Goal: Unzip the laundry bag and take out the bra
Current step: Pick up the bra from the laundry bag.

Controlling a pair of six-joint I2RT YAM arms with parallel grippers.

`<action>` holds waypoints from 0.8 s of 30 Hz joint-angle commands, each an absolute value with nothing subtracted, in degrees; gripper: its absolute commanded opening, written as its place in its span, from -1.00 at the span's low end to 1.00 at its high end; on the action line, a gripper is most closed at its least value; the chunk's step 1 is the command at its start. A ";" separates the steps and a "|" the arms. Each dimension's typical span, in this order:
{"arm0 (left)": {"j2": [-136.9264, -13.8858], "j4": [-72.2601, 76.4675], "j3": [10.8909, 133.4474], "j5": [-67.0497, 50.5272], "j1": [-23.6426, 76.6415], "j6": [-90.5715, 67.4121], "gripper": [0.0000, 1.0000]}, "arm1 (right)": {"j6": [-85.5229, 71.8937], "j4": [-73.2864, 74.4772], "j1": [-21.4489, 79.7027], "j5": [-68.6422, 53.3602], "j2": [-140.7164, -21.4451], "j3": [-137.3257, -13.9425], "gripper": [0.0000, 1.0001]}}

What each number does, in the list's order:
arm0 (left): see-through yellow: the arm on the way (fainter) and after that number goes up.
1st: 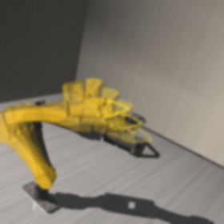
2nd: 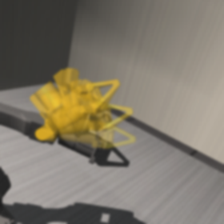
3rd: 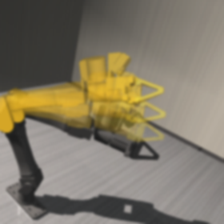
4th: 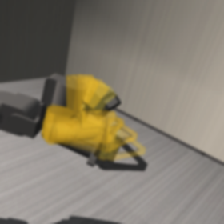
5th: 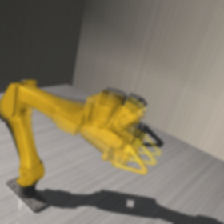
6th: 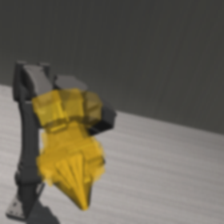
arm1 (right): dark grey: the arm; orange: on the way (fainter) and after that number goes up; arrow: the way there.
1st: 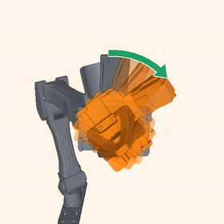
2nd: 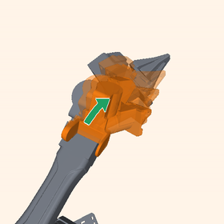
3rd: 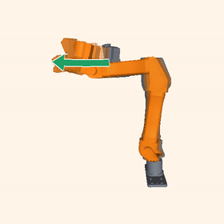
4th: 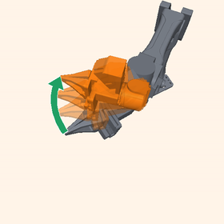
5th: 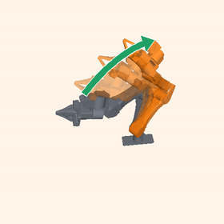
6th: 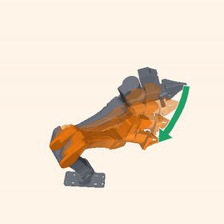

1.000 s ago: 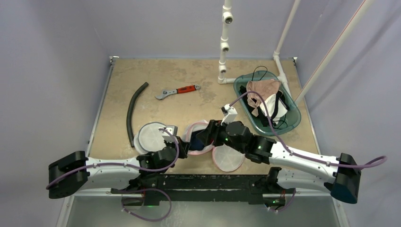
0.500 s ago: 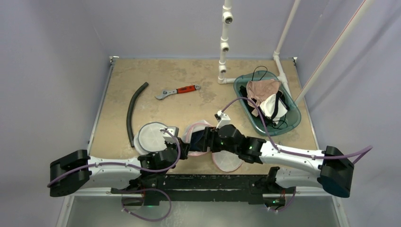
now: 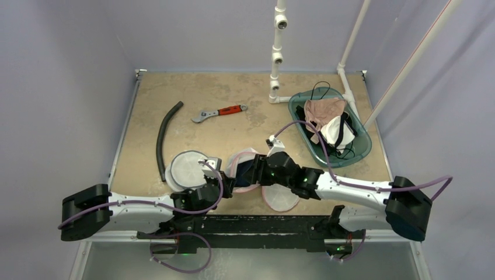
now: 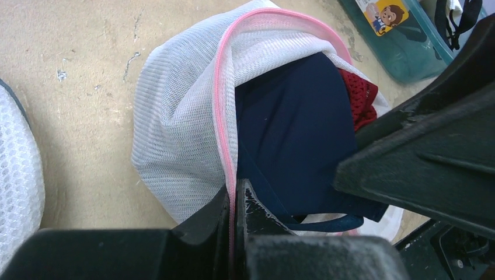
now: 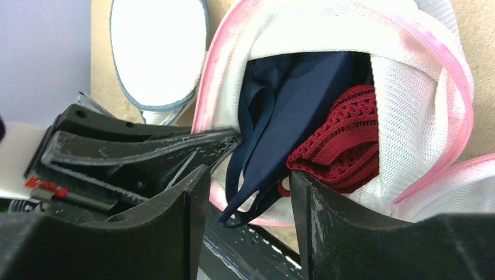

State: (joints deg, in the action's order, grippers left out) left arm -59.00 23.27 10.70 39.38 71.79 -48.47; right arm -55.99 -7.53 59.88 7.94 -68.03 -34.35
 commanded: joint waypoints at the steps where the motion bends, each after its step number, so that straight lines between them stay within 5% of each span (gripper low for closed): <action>1: -58.30 26.39 11.60 40.64 72.82 -48.06 -1.00 | -57.44 -9.06 59.08 8.11 -70.26 -35.64 0.06; 4: -58.18 26.58 11.56 40.90 73.24 -48.07 -1.00 | -57.35 -9.02 58.94 7.97 -71.83 -36.24 -0.10; 12: -56.88 24.59 11.52 42.41 73.93 -48.61 -1.00 | -56.44 -7.23 58.73 8.99 -68.36 -37.08 -0.99; 24: -50.98 11.44 12.81 49.79 73.93 -52.65 -1.00 | -51.27 -5.02 51.24 -3.23 -55.02 -40.84 -1.00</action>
State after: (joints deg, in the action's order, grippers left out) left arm -52.51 17.15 10.76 45.28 73.65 -50.30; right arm -54.11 -4.14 52.99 2.59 -58.00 -36.29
